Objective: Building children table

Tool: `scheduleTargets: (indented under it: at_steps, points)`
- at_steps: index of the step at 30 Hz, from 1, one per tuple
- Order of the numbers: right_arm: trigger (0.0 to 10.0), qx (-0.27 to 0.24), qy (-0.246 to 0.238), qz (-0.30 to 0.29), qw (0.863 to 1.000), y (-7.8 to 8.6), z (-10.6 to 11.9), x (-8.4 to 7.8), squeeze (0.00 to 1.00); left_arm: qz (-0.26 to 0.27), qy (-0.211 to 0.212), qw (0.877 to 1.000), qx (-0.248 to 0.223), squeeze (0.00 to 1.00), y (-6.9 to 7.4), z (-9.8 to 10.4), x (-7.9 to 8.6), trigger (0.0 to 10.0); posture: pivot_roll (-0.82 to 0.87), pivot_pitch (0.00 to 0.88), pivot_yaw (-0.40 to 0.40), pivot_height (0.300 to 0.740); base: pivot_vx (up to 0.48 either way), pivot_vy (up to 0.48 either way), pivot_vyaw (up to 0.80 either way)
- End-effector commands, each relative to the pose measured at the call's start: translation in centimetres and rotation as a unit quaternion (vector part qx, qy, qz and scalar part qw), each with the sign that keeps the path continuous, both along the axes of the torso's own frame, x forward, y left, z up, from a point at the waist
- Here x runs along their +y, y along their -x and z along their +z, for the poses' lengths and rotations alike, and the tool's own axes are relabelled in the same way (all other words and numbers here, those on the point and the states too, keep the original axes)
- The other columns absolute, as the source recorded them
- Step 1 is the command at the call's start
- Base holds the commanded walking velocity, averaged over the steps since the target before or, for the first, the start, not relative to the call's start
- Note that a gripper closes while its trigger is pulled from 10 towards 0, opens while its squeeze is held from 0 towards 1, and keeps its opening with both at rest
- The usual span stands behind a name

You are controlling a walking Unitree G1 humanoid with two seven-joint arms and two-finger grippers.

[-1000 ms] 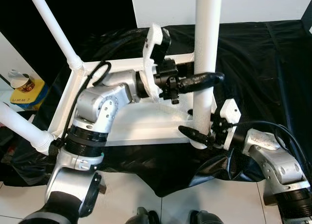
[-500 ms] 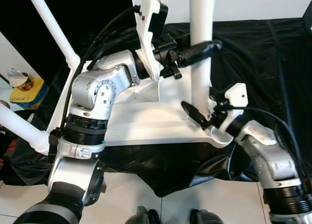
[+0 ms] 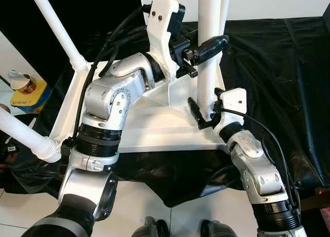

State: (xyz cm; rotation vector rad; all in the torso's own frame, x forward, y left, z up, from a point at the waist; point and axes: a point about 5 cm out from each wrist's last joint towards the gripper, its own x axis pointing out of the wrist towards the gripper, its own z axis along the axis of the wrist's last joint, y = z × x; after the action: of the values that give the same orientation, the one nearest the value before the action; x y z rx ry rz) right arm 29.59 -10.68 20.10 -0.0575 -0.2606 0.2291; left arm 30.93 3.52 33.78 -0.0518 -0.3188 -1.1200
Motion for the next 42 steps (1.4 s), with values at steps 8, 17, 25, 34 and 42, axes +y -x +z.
scheduleTargets:
  at_steps: [8,17,25,34,42]
  points:
    - [10.0,-0.009,0.017,-0.011,1.000,-0.4,0.5,1.7,0.00,0.011,0.008,1.000,-0.022,0.00,0.6,0.4,-0.2,10.0,-0.11,0.142,0.084,0.740,0.000,0.000,0.00]
    - [9.8,-0.017,0.034,-0.010,0.999,-0.8,0.8,2.2,0.00,-0.005,0.003,1.000,-0.024,0.00,1.3,0.2,-1.0,10.0,-0.10,0.137,0.085,0.740,0.000,0.000,0.00]
    - [0.0,-0.015,0.040,-0.010,0.999,-0.9,0.7,2.4,0.00,-0.011,0.001,1.000,-0.025,0.00,1.6,0.1,-1.4,10.0,-0.11,0.135,0.087,0.740,0.000,0.000,0.00]
    - [0.0,-0.012,0.037,-0.016,0.999,-0.9,0.5,2.2,0.00,-0.011,0.002,1.000,-0.029,0.00,1.5,0.3,-1.5,10.0,-0.11,0.135,0.088,0.740,0.000,0.000,0.00]
    - [10.0,-0.002,0.014,-0.039,0.999,-1.1,0.5,1.7,0.00,-0.017,0.022,0.999,-0.026,1.00,1.6,0.5,-1.3,10.0,-0.11,0.136,0.086,0.740,0.000,0.000,0.00]
